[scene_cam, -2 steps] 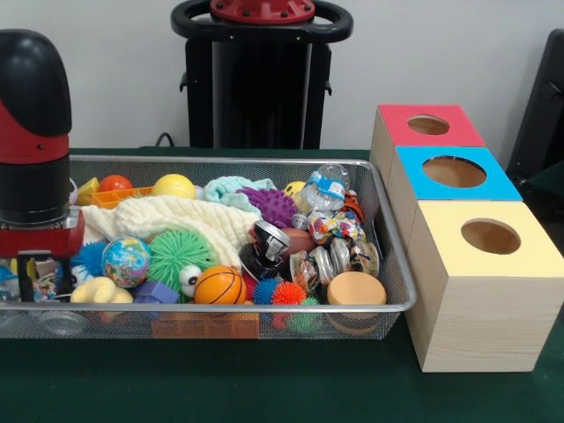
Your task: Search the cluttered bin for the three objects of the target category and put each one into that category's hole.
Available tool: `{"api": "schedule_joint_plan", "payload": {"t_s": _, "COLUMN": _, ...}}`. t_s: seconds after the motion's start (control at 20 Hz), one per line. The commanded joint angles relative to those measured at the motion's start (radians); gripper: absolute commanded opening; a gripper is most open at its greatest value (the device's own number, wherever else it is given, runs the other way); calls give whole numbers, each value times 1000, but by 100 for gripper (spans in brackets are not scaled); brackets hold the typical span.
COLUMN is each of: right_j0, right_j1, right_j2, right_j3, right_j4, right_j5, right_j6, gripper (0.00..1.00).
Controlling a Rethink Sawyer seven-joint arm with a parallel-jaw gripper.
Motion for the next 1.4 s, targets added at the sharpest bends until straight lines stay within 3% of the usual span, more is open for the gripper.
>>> {"api": "schedule_joint_plan", "payload": {"t_s": 0.05, "right_j0": 18, "right_j1": 90, "right_j2": 20, "right_j3": 15, "right_j4": -53, "right_j5": 30, "right_j6": -272, "gripper": 0}}
{"api": "schedule_joint_plan", "payload": {"t_s": 0.7, "right_j0": 20, "right_j1": 73, "right_j2": 13, "right_j3": 27, "right_j4": -52, "right_j5": 37, "right_j6": -264, "gripper": 0}}
{"api": "schedule_joint_plan", "payload": {"t_s": 0.95, "right_j0": 41, "right_j1": 20, "right_j2": -11, "right_j3": 55, "right_j4": -36, "right_j5": 82, "right_j6": -231, "gripper": 0}}
{"api": "schedule_joint_plan", "payload": {"t_s": 1.0, "right_j0": 42, "right_j1": -12, "right_j2": -13, "right_j3": 80, "right_j4": -23, "right_j5": 98, "right_j6": -223, "gripper": 0}}
{"api": "schedule_joint_plan", "payload": {"t_s": 1.2, "right_j0": 31, "right_j1": -253, "right_j2": 20, "right_j3": 249, "right_j4": 96, "right_j5": 187, "right_j6": -185, "gripper": 0}}
{"api": "schedule_joint_plan", "payload": {"t_s": 1.4, "right_j0": 35, "right_j1": -340, "right_j2": 54, "right_j3": 281, "right_j4": 203, "right_j5": 277, "right_j6": -160, "gripper": 0}}
